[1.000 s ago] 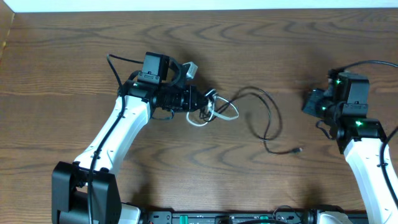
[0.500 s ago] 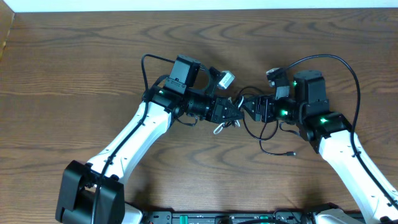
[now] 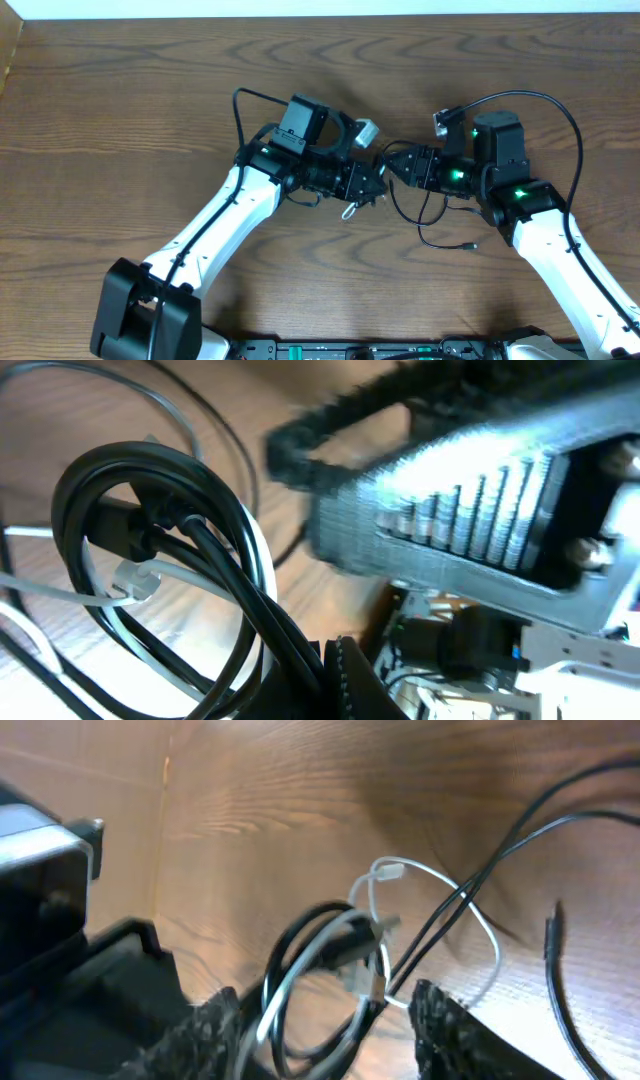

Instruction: Untangle cables

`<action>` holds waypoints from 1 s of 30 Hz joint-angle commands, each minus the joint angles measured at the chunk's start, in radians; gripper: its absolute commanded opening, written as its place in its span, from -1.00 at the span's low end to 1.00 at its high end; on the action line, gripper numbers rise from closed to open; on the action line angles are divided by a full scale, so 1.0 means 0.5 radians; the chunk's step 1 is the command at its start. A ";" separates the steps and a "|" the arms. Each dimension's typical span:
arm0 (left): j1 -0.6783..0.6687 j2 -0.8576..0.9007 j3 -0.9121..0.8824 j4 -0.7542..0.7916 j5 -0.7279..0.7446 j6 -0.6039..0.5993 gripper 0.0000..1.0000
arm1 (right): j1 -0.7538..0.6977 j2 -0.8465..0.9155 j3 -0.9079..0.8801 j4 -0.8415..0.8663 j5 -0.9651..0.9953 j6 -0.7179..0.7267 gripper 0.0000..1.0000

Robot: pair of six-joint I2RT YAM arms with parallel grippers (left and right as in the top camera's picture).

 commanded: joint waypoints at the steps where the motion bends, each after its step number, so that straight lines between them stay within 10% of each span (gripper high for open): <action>1: -0.075 -0.031 0.018 0.018 0.108 0.050 -0.85 | 0.024 0.002 0.015 -0.003 -0.012 0.140 -0.18; 22: -0.089 -0.031 0.018 0.094 0.047 0.051 -0.85 | 0.048 0.002 0.015 -0.175 0.033 0.333 -0.98; 30: 0.373 -0.032 0.018 -0.220 -0.444 0.113 -0.85 | -0.098 0.002 0.015 -0.735 1.405 0.063 -0.98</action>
